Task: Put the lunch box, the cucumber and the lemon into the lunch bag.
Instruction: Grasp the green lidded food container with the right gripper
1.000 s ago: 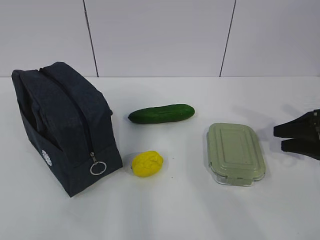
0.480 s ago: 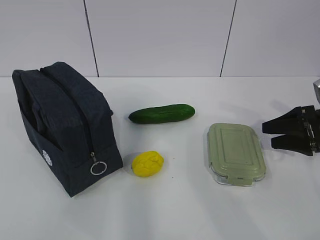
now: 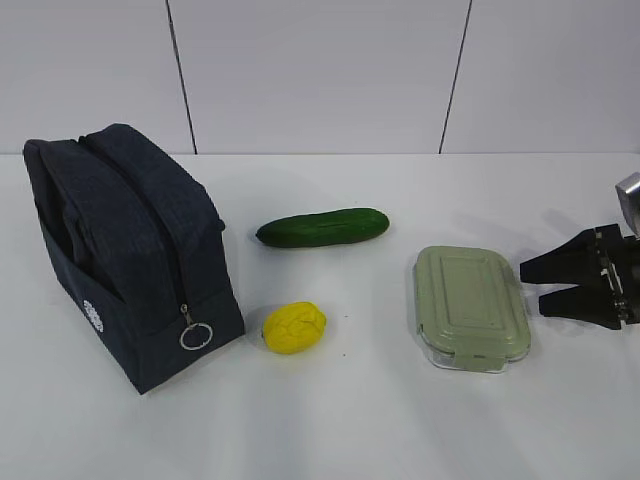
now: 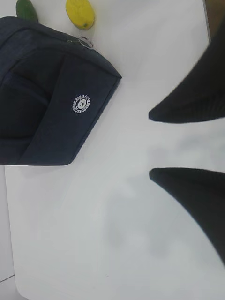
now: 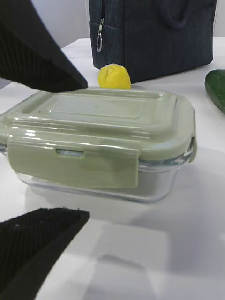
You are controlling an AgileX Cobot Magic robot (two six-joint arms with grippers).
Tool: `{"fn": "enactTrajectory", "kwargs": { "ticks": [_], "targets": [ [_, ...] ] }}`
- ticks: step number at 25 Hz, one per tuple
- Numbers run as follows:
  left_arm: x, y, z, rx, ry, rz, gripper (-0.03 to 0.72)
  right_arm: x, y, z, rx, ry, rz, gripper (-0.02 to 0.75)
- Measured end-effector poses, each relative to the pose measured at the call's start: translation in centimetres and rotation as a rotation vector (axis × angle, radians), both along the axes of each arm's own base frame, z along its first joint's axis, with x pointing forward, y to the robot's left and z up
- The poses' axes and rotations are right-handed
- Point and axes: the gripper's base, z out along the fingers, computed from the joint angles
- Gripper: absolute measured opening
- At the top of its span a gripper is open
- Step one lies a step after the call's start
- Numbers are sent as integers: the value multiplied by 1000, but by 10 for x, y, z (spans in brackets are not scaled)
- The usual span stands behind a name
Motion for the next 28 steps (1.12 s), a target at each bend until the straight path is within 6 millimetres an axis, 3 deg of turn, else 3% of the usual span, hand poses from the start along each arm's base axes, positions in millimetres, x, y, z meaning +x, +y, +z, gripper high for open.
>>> {"fn": "enactTrajectory", "kwargs": {
  "ticks": [8,28],
  "targets": [
    [0,0,0,0,0,0,238,3,17,-1,-1,4,55,585],
    [0,0,0,0,0,0,239,6,17,-3,7,32,43,585]
  ]
}}
